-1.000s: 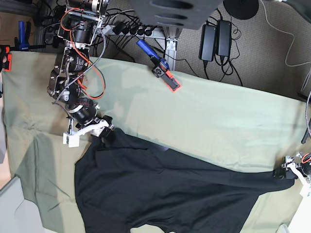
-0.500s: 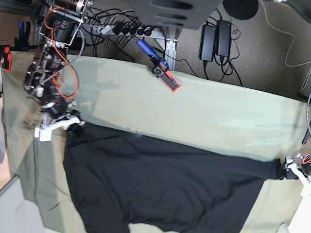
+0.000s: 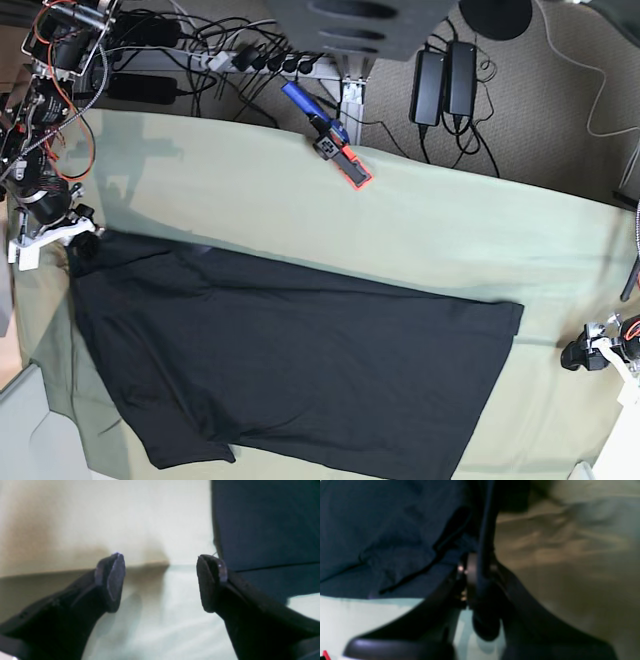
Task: Fold the T-shirt properly
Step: 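Regrasp the shirt's hem edge with the left gripper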
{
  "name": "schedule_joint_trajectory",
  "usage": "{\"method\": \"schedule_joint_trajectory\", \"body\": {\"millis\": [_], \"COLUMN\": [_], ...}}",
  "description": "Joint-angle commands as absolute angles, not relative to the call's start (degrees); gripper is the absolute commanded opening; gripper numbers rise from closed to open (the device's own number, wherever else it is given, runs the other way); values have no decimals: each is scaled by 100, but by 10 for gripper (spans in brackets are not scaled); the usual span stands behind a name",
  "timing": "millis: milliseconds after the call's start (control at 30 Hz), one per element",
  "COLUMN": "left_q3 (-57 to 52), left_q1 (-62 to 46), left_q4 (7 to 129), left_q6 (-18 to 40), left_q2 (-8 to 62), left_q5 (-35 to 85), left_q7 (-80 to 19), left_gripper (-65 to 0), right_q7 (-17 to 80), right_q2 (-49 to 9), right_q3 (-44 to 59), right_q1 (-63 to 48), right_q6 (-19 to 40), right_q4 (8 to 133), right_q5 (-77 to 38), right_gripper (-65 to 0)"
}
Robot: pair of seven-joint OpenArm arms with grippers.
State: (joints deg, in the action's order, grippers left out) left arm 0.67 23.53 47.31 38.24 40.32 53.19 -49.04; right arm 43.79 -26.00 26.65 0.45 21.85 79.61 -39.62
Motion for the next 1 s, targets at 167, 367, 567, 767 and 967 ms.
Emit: {"method": "schedule_joint_trajectory", "body": {"millis": [167,367,567,767,967], "left_q3": [19,19,19,19,19], "left_q1": [2049,1540,1345,1343,1313], "left_q4": [4845,5332,6307,6394,6379], "left_q6": [4000,4000,4000,4000,4000], "left_q2": [4158,3927,3627,3507,3503], "left_q5": [6958,7008,7006,6702,6464], "left_q7": [-5798,-5863,-6005,-5889,-5760], "left_gripper": [-174,-174,-174,-174,-174], "right_q7": [4180,4176,4178,4178,4178], "right_q2": [-2694,-2600,-2565,-2565,-2565], "right_q3": [2714,2709,2703,2703,2703], "right_q1": [110,115,119,119,121], "right_q6": [2591,2591,2591,2591,2591], "right_q4": [8066,8062,8062,8062,8062], "right_q5": [-4029,-4029,-4029,-4029,-4032], "right_gripper": [-650,-650,-650,-650,-650]}}
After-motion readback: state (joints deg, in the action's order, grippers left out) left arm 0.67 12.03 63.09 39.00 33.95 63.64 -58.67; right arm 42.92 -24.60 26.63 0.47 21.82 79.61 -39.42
